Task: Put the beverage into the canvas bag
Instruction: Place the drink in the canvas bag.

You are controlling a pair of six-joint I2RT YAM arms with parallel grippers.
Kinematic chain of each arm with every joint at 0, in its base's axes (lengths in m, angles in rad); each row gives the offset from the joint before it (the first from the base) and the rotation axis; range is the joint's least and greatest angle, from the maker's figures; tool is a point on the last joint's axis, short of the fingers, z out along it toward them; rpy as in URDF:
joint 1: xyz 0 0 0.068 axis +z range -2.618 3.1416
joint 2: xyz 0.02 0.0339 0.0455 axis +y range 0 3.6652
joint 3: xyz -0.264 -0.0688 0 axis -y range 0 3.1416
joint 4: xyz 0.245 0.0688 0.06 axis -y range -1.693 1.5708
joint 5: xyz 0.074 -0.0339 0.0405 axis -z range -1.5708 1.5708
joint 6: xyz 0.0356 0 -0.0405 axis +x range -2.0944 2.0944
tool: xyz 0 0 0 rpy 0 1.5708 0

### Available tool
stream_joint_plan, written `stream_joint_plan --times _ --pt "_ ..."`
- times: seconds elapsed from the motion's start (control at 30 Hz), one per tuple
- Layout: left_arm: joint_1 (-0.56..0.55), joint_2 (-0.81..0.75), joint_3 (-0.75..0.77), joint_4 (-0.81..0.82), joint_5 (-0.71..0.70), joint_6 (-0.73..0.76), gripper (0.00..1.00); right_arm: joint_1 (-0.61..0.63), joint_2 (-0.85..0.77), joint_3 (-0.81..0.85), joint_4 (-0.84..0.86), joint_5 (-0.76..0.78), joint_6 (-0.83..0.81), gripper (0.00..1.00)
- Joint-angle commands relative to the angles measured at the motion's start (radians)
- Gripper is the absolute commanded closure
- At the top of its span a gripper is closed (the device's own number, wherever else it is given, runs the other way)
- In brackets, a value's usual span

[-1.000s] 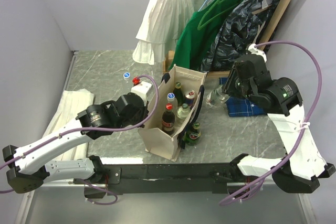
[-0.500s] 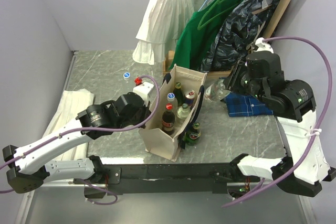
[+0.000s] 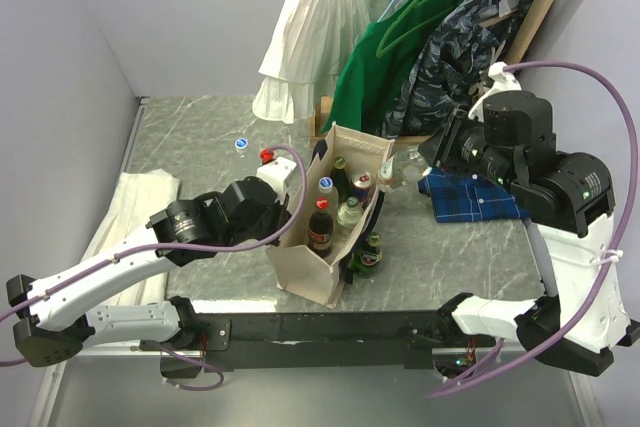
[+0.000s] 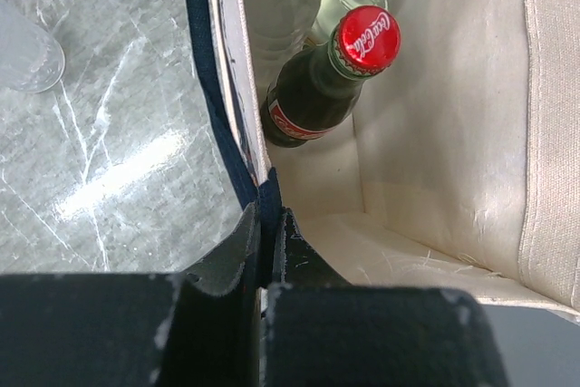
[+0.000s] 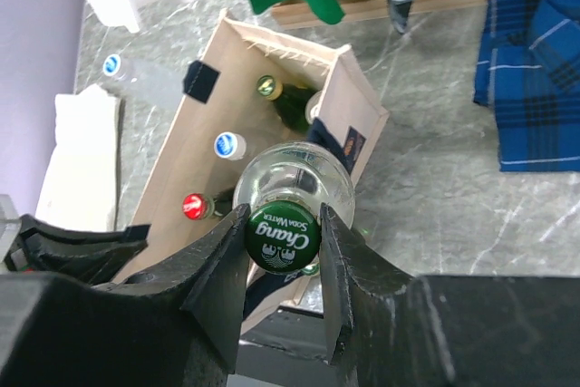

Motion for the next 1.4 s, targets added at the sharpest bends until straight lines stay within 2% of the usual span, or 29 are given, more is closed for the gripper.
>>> stream_joint_plan --times 0.0,0.17,0.3,0.4,0.9,1.37 --pt "-0.017 -0.016 0.012 0.066 0.024 0.016 0.99 0.017 -0.006 0.055 0.227 -0.064 0.000 1.00" --pt "-0.023 -0.012 0.008 0.069 0.022 0.014 0.99 0.067 0.026 0.077 0.255 -0.080 -0.003 1.00" --pt "-0.023 -0.007 0.005 0.068 0.016 0.013 0.99 0.193 0.078 0.124 0.224 0.066 -0.012 1.00" --pt "-0.024 -0.006 0.002 0.069 0.014 0.014 0.99 0.256 0.120 0.156 0.210 0.104 -0.014 1.00" --pt "-0.026 -0.009 0.003 0.068 -0.010 0.022 0.99 0.350 0.168 0.167 0.151 0.195 0.021 1.00" --pt "-0.026 0.005 0.006 0.066 -0.035 0.025 0.99 0.419 0.171 0.088 0.032 0.255 0.104 1.00"
